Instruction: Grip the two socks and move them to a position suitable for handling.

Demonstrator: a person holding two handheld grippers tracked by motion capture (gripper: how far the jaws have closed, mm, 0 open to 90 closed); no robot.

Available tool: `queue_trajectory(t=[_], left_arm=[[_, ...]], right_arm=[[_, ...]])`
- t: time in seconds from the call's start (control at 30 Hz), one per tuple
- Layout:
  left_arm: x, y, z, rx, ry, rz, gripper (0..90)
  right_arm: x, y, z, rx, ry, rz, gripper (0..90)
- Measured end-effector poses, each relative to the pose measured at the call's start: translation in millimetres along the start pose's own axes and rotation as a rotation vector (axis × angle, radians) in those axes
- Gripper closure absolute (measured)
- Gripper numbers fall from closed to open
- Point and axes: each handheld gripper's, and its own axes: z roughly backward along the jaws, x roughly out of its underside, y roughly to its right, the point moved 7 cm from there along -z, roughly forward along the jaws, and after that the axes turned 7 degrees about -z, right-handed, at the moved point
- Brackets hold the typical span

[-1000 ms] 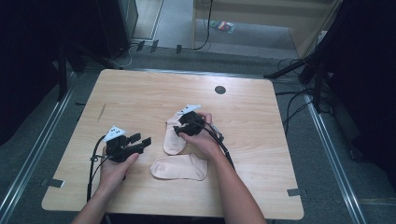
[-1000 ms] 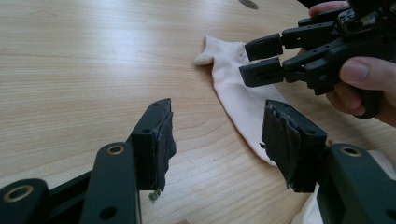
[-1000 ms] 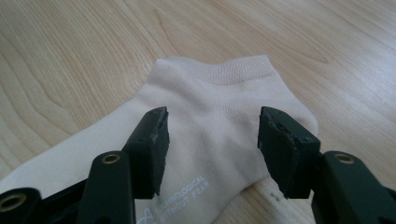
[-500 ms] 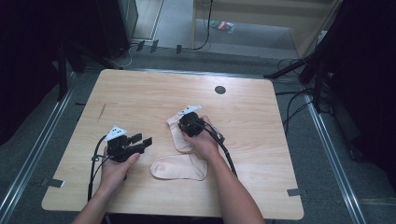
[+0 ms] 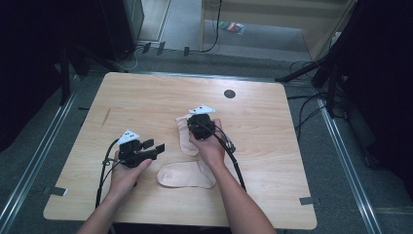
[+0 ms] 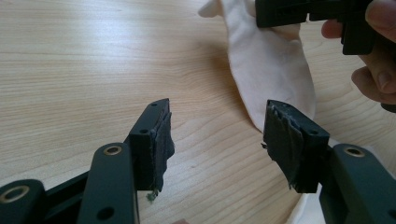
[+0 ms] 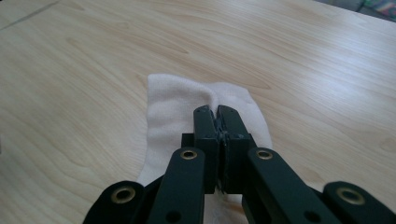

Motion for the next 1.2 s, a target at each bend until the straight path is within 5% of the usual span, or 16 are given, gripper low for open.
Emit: queue_trajectory(t=[0.3, 0.6, 0.7, 0.93, 1.13, 1.2], left_arm=[[-0.2, 3.9, -4.5, 0.003, -0.009, -0.009, 42.7], [-13.6, 17.0, -12.4, 0.02, -0.003, -0.025, 41.9], [-13.8, 18.4, -15.3, 0.022, -0.016, -0.027, 41.7], [-8.5, 18.1, -24.3, 0.013, -0.06, -0.023, 41.4], [-11.5, 17.0, -24.8, 0.007, -0.058, -0.028, 41.4], [-11.2, 16.9, -25.6, 0.006, -0.064, -0.027, 41.4]], right_arm=[[19.2, 40.1, 13.6, 0.166, 0.057, -0.198, 89.0], [28.0, 57.6, 40.2, 0.325, 0.171, -0.395, 89.0], [30.8, 57.3, 44.1, 0.326, 0.194, -0.487, 89.0], [36.5, 44.3, 38.7, 0.351, 0.207, -0.532, 87.3], [43.9, 47.4, 35.8, 0.232, 0.157, -0.559, 47.1], [42.6, 51.2, 42.9, 0.201, 0.158, -0.54, 41.6]])
